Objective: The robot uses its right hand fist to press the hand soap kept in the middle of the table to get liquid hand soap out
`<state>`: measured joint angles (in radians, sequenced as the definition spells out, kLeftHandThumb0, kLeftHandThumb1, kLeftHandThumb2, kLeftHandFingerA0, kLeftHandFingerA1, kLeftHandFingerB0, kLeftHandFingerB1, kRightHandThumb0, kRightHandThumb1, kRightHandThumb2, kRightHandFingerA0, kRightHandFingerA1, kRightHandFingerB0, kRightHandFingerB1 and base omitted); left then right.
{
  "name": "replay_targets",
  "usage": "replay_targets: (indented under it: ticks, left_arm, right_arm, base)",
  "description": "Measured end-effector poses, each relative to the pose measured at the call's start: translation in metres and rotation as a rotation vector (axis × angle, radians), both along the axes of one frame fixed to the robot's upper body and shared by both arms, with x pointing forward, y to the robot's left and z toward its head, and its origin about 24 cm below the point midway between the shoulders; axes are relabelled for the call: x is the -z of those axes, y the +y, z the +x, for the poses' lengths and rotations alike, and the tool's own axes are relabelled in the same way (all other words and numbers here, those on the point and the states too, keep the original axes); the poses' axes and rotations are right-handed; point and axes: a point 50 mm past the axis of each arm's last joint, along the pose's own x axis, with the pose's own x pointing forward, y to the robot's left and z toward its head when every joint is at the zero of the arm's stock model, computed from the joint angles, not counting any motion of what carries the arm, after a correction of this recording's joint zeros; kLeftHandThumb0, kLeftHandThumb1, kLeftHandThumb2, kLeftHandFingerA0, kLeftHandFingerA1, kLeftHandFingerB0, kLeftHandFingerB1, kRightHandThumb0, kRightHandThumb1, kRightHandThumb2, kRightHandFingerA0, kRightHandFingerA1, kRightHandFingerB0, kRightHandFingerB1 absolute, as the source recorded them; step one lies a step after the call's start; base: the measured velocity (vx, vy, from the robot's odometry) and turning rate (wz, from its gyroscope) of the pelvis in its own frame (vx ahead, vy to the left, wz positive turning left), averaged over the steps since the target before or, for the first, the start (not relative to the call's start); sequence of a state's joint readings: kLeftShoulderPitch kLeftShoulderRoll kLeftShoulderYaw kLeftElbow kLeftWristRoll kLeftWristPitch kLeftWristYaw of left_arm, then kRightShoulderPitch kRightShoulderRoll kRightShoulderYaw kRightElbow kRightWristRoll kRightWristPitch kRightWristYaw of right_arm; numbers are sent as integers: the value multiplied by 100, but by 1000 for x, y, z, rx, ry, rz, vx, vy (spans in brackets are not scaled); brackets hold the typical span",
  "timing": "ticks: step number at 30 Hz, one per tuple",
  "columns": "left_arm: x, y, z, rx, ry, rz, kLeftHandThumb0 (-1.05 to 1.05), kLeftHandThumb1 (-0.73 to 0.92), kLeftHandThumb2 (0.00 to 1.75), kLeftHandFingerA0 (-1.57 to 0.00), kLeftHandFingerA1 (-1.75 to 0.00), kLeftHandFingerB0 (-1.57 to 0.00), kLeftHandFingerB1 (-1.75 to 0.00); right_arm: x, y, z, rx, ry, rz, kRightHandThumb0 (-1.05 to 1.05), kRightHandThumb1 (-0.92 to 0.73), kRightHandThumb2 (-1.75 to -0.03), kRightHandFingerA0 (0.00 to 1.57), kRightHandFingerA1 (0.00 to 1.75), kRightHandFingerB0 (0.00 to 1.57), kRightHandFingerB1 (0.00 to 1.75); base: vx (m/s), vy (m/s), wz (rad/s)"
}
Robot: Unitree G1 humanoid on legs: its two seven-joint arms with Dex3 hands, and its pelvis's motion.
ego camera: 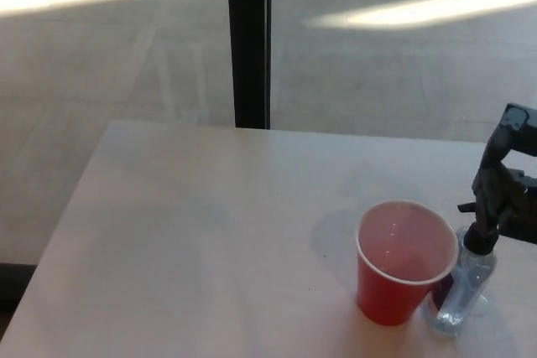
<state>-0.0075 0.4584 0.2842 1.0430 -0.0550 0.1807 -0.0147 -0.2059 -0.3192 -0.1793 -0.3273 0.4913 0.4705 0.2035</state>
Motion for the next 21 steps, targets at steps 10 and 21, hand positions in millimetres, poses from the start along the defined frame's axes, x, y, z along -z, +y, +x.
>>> replay_targets:
  ticks: [10, 21]
  left_arm:
    - [1, -1, 0, 20, 17, 4, -28, 50, 96, -66, -84, -53, -75]
    - [-1, -1, 2, 27, 7, 9, -28, 50, 97, -66, -84, -53, -76]
  right_arm:
    - [8, 1, -4, -1, -26, 0, -18, -57, -122, 101, 175, 77, 161]
    - [20, 12, -7, -33, -42, -7, -14, -51, -129, 103, 175, 75, 167]
  base:
    - [0, 0, 0]
    - [0, 0, 0]
